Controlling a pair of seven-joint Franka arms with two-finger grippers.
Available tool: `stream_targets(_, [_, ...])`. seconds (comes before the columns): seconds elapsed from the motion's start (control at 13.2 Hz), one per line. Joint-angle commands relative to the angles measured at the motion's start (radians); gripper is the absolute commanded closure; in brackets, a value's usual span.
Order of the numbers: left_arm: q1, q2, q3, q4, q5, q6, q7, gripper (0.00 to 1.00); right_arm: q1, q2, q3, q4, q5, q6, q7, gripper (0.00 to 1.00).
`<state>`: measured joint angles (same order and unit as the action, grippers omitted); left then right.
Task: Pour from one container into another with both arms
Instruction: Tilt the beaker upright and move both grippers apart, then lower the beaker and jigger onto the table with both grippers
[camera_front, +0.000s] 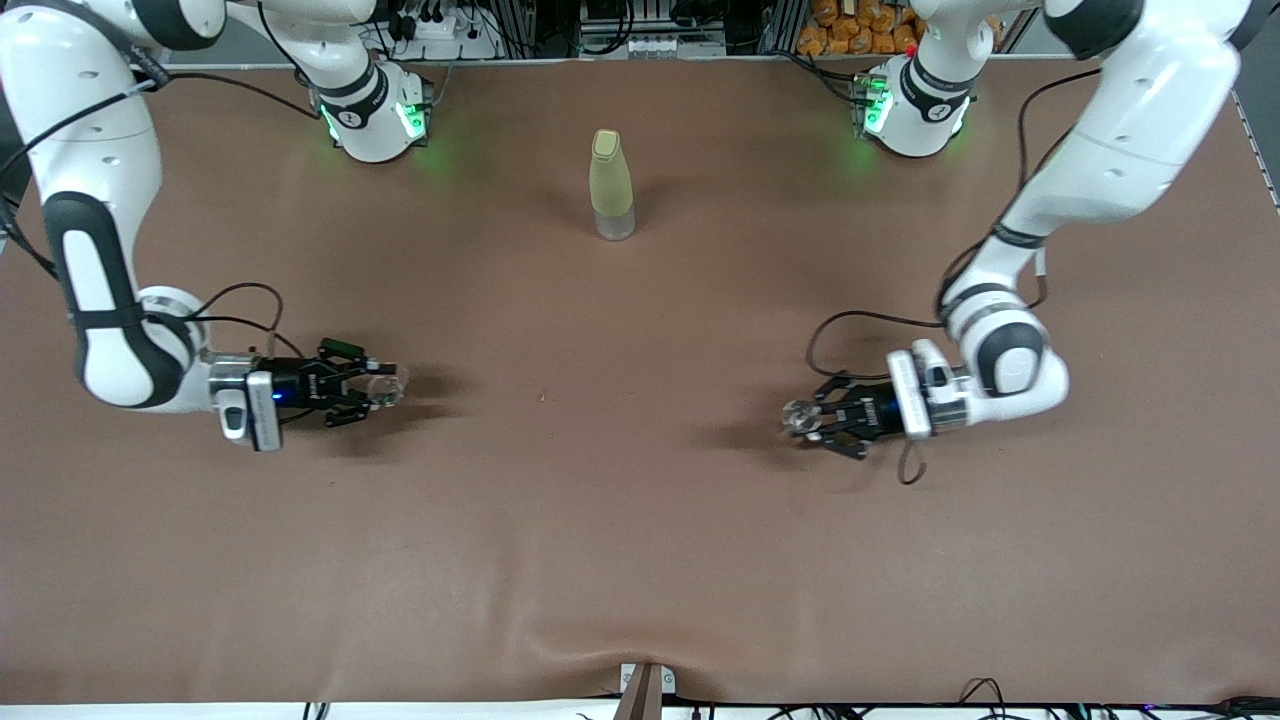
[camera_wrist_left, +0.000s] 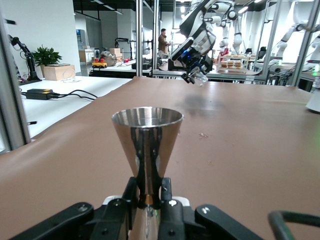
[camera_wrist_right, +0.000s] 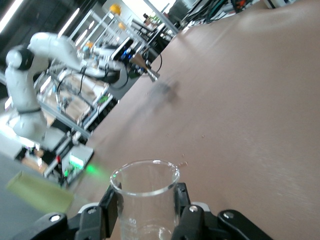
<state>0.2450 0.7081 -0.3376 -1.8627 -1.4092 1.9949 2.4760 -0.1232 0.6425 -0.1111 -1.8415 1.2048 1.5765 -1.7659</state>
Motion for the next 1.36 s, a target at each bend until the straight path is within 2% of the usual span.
stream_targets(0.0, [0.123, -0.044, -0.011, -0.056, 0.117, -0.097, -0.012, 1.00, -0.094, 0.042, 0.022, 0.086, -0.108, -0.035, -0.160, 0.80])
stream_targets(0.15, [0.206, -0.041, -0.011, -0.056, 0.214, -0.139, -0.003, 1.00, -0.160, 0.078, 0.021, 0.122, -0.134, -0.068, -0.336, 0.80])
stream_targets(0.38, [0.331, -0.039, -0.011, -0.053, 0.356, -0.230, 0.001, 1.00, -0.246, 0.105, 0.022, 0.168, -0.218, -0.102, -0.441, 0.79])
stream_targets(0.53, [0.399, -0.026, -0.009, -0.041, 0.423, -0.246, 0.007, 1.00, -0.292, 0.129, 0.022, 0.186, -0.226, -0.102, -0.582, 0.79])
stream_targets(0.76, [0.453, 0.000, -0.003, -0.046, 0.432, -0.246, 0.061, 1.00, -0.325, 0.161, 0.024, 0.188, -0.226, -0.124, -0.702, 0.79])
stream_targets(0.91, [0.468, 0.037, 0.000, -0.046, 0.432, -0.246, 0.105, 1.00, -0.348, 0.215, 0.024, 0.191, -0.217, -0.186, -0.711, 0.78])
stream_targets(1.29, [0.490, 0.096, 0.000, -0.046, 0.432, -0.246, 0.133, 1.00, -0.400, 0.275, 0.024, 0.244, -0.215, -0.193, -0.730, 0.76])
